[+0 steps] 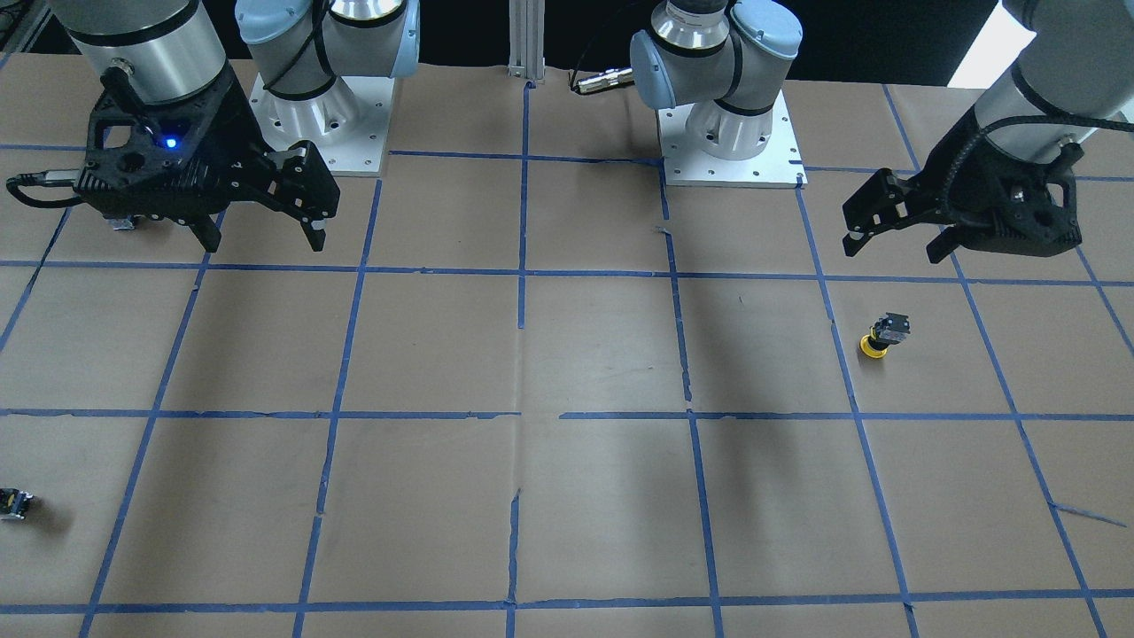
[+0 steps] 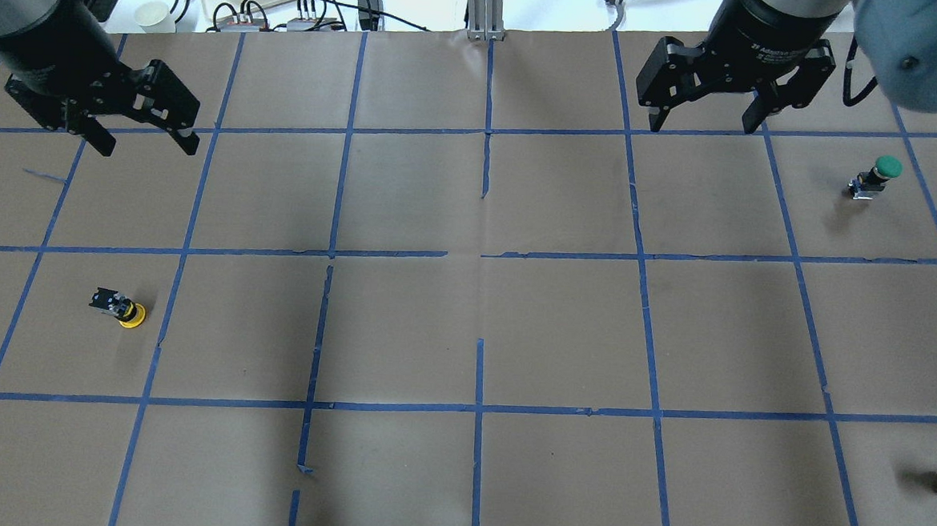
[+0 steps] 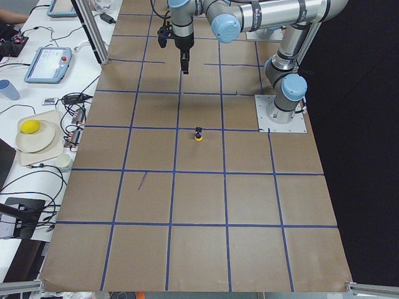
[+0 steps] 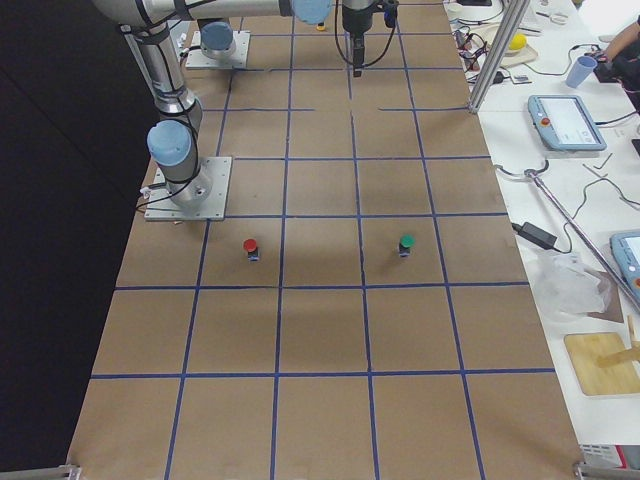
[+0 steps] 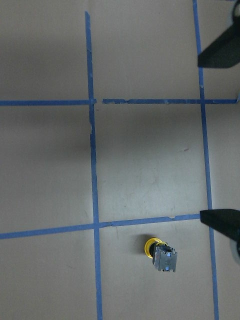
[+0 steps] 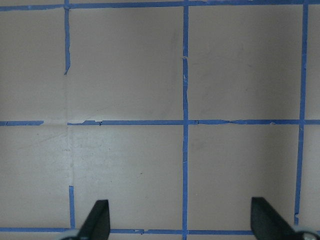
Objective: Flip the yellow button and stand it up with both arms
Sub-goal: 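Move the left gripper down toward the yellow-capped button block lying on its side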
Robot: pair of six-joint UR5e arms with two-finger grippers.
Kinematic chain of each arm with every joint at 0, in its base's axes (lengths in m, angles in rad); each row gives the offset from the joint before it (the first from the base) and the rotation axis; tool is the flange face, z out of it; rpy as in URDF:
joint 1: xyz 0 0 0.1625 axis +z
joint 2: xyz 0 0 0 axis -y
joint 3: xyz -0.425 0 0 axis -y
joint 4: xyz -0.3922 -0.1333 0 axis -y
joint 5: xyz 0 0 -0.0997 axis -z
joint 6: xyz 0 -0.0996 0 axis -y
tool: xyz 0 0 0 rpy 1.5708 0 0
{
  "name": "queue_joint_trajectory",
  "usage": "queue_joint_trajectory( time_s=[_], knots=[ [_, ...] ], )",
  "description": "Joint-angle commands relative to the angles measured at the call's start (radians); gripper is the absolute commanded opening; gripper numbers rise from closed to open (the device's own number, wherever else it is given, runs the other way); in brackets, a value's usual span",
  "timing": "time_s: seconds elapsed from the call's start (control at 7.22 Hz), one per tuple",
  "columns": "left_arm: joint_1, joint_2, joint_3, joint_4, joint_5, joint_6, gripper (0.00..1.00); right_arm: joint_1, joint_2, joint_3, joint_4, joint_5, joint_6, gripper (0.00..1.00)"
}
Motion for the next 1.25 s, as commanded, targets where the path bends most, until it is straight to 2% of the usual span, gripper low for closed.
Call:
queue_joint_trajectory(
  time_s=[0.0,0.14,0.28,0.42,0.69,0.83,1.11],
  knots=[
    [0.131,0.001,-0.125,0.161,0.005,0.179,0.99,-0.003,-0.004,0.0,-0.006,-0.001,0.004,1.0],
    [0.148,0.016,-0.226,0.22,0.016,0.206,0.99,0.0,-0.006,0.0,-0.004,-0.001,0.006,1.0],
    [0.169,-0.005,-0.277,0.42,0.075,0.23,0.99,-0.001,-0.012,0.0,-0.001,-0.001,0.007,1.0],
    [0.186,-0.01,-0.314,0.469,0.09,0.26,1.0,0.0,-0.018,0.0,0.005,-0.007,0.007,1.0],
    [0.209,-0.014,-0.394,0.488,0.081,0.274,1.0,-0.004,-0.021,0.0,0.007,-0.014,0.009,1.0],
    [0.217,-0.032,-0.403,0.488,0.047,0.274,1.0,-0.004,-0.021,0.0,0.007,-0.013,0.009,1.0],
    [0.243,-0.086,-0.403,0.521,0.041,0.303,1.0,-0.004,-0.024,-0.001,0.005,-0.013,0.012,1.0]
  ],
)
